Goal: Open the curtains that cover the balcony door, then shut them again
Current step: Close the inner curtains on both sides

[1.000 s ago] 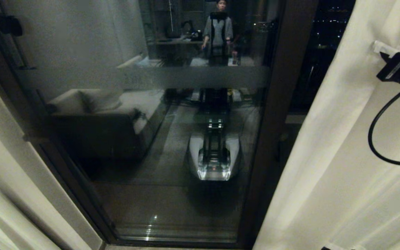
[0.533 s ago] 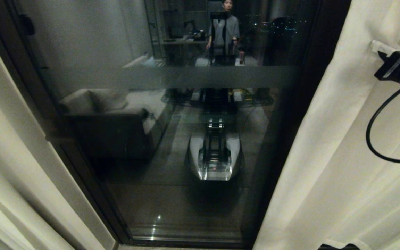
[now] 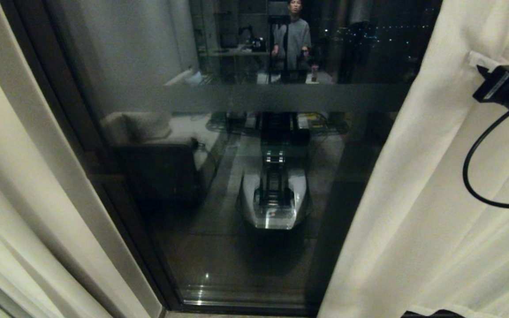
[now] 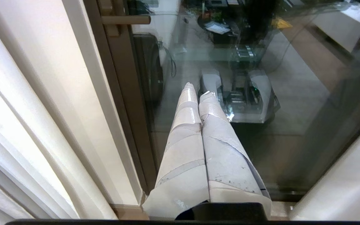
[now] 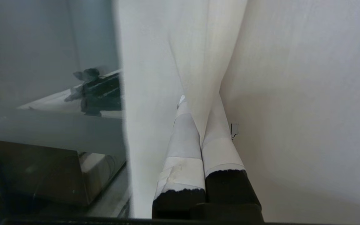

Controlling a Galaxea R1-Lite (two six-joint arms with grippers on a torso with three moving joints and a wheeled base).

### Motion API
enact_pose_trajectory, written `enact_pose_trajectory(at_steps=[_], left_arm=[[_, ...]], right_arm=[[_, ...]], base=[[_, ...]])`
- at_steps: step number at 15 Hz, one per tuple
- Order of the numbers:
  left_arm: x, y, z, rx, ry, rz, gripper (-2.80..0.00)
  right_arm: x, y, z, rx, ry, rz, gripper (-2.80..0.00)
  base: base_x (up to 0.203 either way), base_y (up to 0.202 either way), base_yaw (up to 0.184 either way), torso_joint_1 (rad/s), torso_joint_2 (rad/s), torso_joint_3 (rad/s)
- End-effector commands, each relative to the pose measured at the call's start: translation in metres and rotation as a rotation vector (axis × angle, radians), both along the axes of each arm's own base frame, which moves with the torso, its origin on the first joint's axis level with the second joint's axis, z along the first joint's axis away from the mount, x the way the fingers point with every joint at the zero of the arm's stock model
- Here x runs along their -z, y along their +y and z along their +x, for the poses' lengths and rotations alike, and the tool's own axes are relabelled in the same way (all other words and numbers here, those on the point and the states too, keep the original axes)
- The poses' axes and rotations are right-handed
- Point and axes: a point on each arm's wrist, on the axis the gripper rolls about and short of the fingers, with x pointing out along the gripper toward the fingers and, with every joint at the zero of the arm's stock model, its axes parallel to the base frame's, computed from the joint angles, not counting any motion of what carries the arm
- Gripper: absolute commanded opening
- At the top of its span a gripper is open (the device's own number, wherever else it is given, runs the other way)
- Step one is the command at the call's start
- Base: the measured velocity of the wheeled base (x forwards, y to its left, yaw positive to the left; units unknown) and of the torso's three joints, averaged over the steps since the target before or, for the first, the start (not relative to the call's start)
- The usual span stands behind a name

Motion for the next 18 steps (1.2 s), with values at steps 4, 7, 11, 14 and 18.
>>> enact_pose_trajectory(at_steps=[4, 7, 11, 14, 18], left_arm=[[0.000, 0.000, 0.000, 0.000, -0.001, 0.000, -2.80], [0.000, 0.000, 0.000, 0.000, -0.001, 0.000, -2.80], [0.000, 0.000, 0.000, 0.000, -0.001, 0.000, -2.80], [0.000, 0.000, 0.000, 0.000, -0.001, 0.000, -2.80], [0.000, 0.000, 0.000, 0.000, -0.001, 0.000, -2.80]], right_arm=[[-0.002, 0.000, -0.002, 0.000, -0.010, -0.002, -2.80], [-0.005, 0.000, -0.002, 0.000, -0.018, -0.002, -2.80], [-0.015, 0.020, -0.001, -0.057, -0.051, -0.043, -2.80], [-0.015, 0.056, 0.001, -0.152, -0.076, -0.102, -2.80], [-0.019, 0.103, 0.011, -0.233, -0.108, -0.127, -2.80]], base=[[0.000, 0.000, 0.000, 0.000, 0.00, 0.000], [0.000, 0.000, 0.000, 0.000, 0.00, 0.000], [0.000, 0.000, 0.000, 0.000, 0.00, 0.000], [0.000, 0.000, 0.000, 0.000, 0.00, 0.000], [0.000, 0.000, 0.000, 0.000, 0.00, 0.000]])
